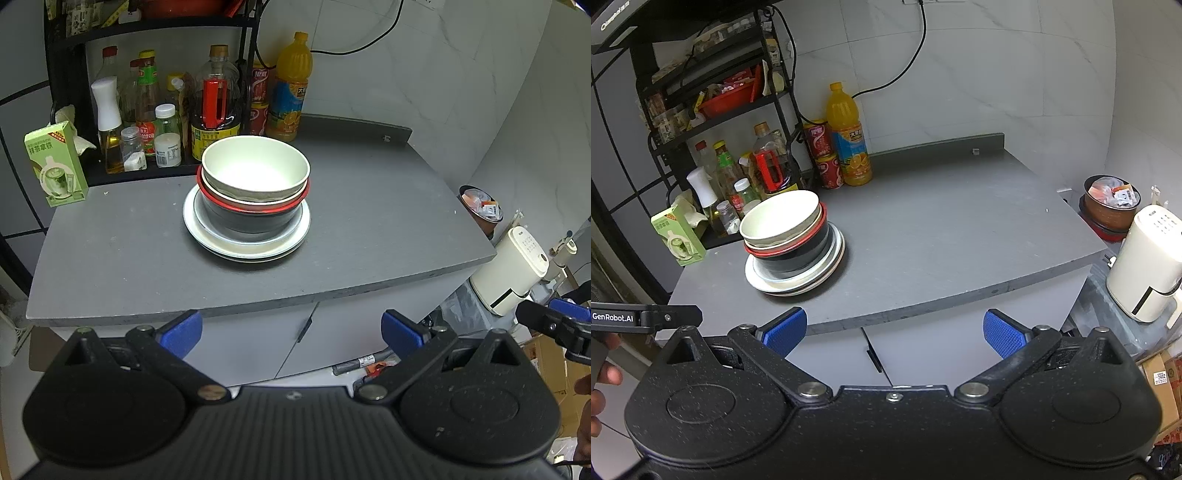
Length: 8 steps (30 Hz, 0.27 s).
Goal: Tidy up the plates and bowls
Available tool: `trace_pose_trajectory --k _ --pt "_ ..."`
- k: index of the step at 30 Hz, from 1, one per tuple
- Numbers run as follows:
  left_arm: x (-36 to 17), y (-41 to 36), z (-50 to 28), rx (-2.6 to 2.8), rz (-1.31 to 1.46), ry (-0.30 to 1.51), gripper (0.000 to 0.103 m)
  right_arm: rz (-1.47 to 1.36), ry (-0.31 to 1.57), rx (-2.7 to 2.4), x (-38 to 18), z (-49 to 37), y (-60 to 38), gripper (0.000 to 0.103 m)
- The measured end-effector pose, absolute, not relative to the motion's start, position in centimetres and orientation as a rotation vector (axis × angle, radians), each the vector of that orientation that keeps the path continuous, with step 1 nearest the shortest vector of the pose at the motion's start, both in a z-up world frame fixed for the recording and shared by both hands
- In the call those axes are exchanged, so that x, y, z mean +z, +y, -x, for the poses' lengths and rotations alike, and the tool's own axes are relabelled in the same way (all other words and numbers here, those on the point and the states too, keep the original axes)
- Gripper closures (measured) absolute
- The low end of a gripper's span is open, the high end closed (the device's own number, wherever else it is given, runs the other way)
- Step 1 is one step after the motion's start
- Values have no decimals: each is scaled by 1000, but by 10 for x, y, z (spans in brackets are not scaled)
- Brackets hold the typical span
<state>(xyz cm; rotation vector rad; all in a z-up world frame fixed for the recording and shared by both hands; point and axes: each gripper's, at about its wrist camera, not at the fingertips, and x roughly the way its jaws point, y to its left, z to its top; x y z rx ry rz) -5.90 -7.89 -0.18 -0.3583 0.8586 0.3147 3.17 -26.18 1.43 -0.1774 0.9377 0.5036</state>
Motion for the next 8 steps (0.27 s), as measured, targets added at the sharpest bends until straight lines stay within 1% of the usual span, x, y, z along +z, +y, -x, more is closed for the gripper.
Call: trace_pose_trajectory --k 8 --pt "-3 -80 55 309 364 857 1 176 936 492 16 -35 -268 0"
